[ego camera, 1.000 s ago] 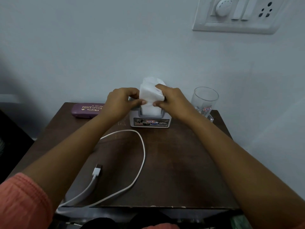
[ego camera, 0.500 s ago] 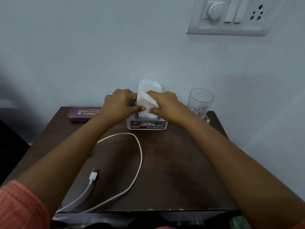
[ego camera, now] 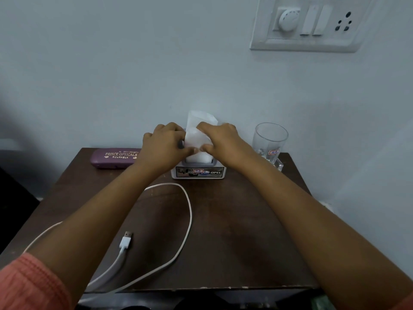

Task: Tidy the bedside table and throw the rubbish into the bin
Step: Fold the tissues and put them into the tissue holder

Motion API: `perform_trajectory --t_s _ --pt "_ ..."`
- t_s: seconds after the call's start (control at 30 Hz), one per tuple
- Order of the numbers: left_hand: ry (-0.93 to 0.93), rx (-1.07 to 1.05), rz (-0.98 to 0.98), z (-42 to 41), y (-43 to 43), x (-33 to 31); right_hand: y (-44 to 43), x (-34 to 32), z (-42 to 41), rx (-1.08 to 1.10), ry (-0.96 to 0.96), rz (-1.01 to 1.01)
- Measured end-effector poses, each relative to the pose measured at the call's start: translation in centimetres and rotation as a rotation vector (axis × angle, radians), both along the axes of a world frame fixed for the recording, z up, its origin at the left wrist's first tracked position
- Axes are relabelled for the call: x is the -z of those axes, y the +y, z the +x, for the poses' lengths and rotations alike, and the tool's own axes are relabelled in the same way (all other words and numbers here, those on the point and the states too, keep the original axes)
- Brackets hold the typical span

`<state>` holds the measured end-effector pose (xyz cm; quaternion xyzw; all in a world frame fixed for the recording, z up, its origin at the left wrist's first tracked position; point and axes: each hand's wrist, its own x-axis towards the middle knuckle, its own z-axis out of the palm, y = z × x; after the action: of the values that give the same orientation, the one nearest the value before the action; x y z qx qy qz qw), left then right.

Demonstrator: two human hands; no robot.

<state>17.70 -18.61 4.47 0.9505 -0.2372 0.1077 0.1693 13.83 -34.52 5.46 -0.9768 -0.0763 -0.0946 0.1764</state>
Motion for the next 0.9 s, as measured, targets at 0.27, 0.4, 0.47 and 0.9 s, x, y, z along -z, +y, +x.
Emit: perform_trajectory --t_s 0.27,0.4,0.47,0.9 --pt "-0.094 -0.055 0.247 -0.7 -0.5 0.5 1.0 -0.2 0.1 -0.017 0.17 -0.075" --pt "-0.178 -0.094 0.294 -0.6 -1.0 0.4 1.2 -0.6 -0.2 -0.01 0.124 -0.078" --pt "-0.168 -0.103 0.254 -0.6 -1.0 0.2 1.2 -0.9 -0.3 -0.009 0.116 -0.107" --pt "-0.071 -0.149 0.257 -0.6 -1.4 0.7 1.4 0.0 0.1 -0.015 0.098 -0.155"
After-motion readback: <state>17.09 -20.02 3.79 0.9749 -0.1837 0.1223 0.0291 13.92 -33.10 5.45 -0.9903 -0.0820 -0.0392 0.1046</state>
